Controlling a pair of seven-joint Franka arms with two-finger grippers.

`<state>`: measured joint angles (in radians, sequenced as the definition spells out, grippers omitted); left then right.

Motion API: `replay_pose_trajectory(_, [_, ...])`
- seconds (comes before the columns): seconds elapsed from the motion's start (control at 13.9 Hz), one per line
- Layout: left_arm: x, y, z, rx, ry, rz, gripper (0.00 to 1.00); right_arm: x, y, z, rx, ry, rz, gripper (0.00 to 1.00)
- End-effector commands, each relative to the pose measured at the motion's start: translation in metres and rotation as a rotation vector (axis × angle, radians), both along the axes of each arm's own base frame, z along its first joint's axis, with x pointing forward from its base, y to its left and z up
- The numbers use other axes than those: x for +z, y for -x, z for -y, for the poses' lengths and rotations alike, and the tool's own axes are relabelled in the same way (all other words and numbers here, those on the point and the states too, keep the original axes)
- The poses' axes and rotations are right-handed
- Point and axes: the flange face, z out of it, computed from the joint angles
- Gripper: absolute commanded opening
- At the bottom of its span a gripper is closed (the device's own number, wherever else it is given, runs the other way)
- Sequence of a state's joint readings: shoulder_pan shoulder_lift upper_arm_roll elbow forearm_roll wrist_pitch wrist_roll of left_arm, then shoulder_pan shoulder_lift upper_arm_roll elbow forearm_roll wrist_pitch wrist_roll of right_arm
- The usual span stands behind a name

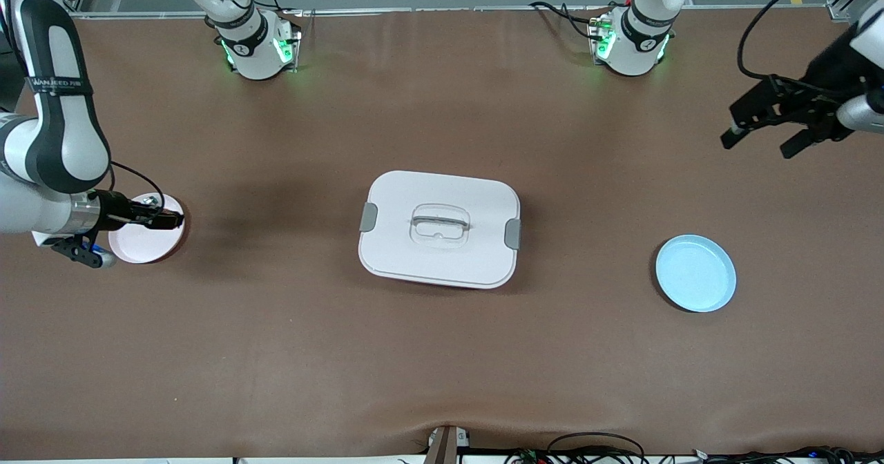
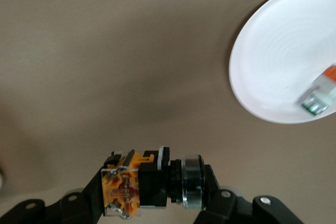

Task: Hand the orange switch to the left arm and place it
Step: 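Carry the switch over the box while the left gripper reaches toward it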

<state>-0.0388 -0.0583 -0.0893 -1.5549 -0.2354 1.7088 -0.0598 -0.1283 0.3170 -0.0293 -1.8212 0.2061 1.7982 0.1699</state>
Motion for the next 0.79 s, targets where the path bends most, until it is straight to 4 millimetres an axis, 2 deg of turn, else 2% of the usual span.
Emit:
replay_pose_trajectory(0.0, [0.016,0.008,0.023,-0.036,0.081,0.009,1.0,0.039,-0.002,-0.05,-0.082,-0.017,-0.044,0.0])
replay_pose_trajectory(0.22, [0.015,0.006,0.041,-0.054,0.216,-0.015,1.0,0.075,-0.013,-0.118,-0.171,-0.043,-0.076,0.0])
replay_pose_trajectory(0.36, [-0.002,-0.009,0.049,-0.046,0.327,-0.06,1.0,0.099,-0.017,-0.169,-0.254,-0.07,-0.085,0.0])
replay_pose_trajectory(0.5, [-0.008,-0.019,0.058,-0.037,0.417,-0.066,1.0,0.121,-0.021,-0.211,-0.339,-0.095,-0.094,0.0])
replay_pose_trajectory(0.65, [-0.019,-0.027,0.089,-0.051,0.437,-0.041,1.0,0.144,-0.021,-0.249,-0.389,-0.107,-0.093,0.0])
replay_pose_trajectory(0.72, [-0.034,-0.032,0.112,-0.051,0.443,-0.056,1.0,0.157,-0.021,-0.268,-0.413,-0.117,-0.089,0.0])
